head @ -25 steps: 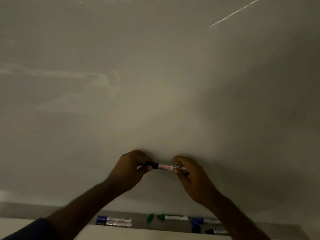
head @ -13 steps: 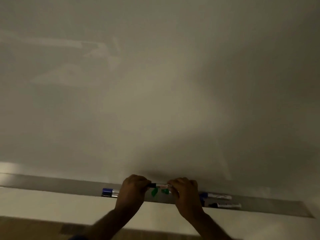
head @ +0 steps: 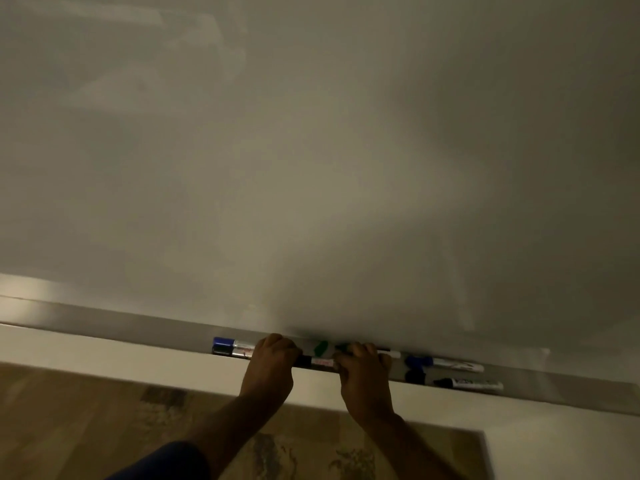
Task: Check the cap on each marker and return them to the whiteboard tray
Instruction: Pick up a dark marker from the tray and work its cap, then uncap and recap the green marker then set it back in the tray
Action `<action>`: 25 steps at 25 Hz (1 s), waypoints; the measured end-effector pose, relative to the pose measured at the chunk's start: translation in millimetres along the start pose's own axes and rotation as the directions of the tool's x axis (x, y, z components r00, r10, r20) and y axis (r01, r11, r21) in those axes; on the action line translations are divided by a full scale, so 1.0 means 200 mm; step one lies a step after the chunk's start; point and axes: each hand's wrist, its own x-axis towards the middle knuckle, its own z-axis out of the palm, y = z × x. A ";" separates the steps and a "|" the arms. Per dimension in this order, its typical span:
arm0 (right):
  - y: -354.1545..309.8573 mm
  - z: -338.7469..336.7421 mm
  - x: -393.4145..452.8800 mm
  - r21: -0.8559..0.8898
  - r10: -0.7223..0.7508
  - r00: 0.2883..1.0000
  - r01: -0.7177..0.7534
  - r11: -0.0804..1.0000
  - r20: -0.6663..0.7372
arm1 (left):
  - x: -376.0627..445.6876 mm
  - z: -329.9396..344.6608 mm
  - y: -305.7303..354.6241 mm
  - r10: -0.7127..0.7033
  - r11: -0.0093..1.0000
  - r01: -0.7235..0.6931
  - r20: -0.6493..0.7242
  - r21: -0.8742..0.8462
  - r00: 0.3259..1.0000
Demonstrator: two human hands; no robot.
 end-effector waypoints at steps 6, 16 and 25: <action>0.01 0.04 0.01 0.058 -0.070 0.998 0.070 0.996 -0.011 | 0.02 0.01 -0.07 0.078 0.996 -0.079 0.032 0.036 0.996; 0.03 0.02 0.01 0.116 -0.060 0.995 0.070 0.991 -0.083 | 0.07 -0.04 -0.07 0.050 0.999 -0.050 0.000 -0.011 0.999; 0.21 -0.12 0.03 -0.191 -0.023 0.999 0.029 0.981 0.031 | 0.22 -0.03 0.23 -0.127 0.992 0.128 0.162 0.001 0.979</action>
